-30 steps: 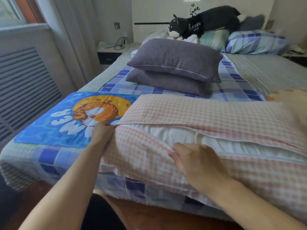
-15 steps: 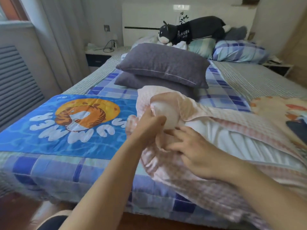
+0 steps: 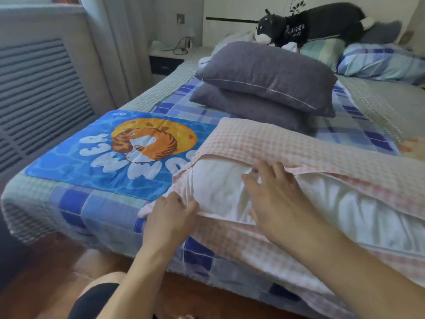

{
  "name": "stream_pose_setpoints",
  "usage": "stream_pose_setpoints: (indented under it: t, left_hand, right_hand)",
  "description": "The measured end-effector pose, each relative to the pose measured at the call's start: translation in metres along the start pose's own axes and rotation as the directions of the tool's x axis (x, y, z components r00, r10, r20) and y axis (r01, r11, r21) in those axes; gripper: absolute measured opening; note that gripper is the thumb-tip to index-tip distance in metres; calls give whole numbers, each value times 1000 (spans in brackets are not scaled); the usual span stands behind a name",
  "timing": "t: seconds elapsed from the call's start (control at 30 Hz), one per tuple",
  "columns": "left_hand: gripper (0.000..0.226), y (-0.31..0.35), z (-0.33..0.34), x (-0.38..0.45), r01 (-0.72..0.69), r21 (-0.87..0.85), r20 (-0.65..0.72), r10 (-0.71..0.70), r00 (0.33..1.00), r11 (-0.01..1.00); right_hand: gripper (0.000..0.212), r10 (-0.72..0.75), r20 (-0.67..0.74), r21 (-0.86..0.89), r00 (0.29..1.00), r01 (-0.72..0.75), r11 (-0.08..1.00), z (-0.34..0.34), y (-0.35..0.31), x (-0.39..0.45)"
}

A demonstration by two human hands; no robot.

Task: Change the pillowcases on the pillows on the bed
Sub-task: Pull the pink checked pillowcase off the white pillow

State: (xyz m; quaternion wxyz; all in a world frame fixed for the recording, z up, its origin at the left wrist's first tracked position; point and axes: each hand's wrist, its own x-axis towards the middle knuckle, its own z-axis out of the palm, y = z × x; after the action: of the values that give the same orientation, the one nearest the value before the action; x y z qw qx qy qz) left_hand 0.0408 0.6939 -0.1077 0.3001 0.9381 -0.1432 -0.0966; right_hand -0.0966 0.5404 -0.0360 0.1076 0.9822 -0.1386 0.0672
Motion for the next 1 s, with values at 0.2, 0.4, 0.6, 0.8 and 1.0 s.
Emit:
stream_pose_setpoints:
  t: [0.2,0.4,0.6,0.8,1.0]
  left_hand:
    - [19,3,11,3,156,-604,122,-103,987,782]
    - [53,2,3,17,388,-922,381,-156,911,11]
    - [34,-3,17,21,471,-793,444,-162,881,388]
    - [20,19,64,26,-44,-536,-21,39,999,843]
    - [36,45,37,-8,-721,-287,-708,368,603,631]
  right_hand:
    - [57,-235,27,57,972,233,971,25,-45,52]
    - [13,-214,-187,-96,959,199,975,38,-20,61]
    - [13,95,-607,-40,789,-149,988,-35,117,49]
    - [18,511,-310,509,801,-314,801,-53,111,45]
    - [57,39,12,481,999,-40,876,-52,80,20]
